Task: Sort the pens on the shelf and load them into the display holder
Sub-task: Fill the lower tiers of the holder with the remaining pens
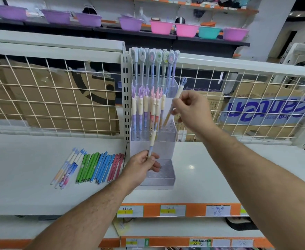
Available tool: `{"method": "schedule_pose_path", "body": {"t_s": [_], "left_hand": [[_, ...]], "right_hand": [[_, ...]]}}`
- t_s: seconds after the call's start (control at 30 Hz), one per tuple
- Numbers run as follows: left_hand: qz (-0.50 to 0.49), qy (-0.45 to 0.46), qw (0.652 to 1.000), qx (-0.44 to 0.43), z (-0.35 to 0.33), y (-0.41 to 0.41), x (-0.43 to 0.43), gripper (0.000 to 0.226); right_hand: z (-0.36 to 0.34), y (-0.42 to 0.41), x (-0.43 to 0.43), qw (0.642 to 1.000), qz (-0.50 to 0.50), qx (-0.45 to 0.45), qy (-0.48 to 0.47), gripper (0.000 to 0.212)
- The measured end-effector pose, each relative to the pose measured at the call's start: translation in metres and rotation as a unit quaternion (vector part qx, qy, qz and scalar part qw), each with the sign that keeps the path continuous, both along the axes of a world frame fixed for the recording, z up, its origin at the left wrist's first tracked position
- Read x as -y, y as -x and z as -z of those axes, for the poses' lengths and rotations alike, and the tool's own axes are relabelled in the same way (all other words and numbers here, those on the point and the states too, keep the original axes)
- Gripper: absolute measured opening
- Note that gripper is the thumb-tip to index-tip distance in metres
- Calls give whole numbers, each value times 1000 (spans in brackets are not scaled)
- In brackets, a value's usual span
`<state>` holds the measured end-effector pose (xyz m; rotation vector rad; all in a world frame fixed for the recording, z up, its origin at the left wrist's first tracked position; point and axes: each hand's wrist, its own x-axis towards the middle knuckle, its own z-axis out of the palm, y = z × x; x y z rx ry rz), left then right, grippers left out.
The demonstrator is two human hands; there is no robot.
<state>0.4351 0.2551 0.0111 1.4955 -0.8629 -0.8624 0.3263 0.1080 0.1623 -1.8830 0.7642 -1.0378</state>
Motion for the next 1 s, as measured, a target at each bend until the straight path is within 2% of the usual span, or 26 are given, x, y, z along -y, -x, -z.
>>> {"method": "schedule_pose_path", "body": {"t_s": [0.23, 0.57, 0.8, 1.0], "left_hand": [[1, 3, 1000, 0, 1, 0, 0, 20], [0, -6, 1000, 14, 2, 0, 1, 20], [0, -8, 1000, 9, 2, -1, 2, 20], [-1, -5, 1000, 14, 2, 0, 1, 20]], "right_hand": [[0, -16, 8, 996, 36, -59, 51, 14], [15, -26, -1, 984, 39, -161, 66, 17], [13, -31, -3, 976, 60, -193, 85, 18], [21, -26, -5, 978, 63, -190, 58, 17]]}}
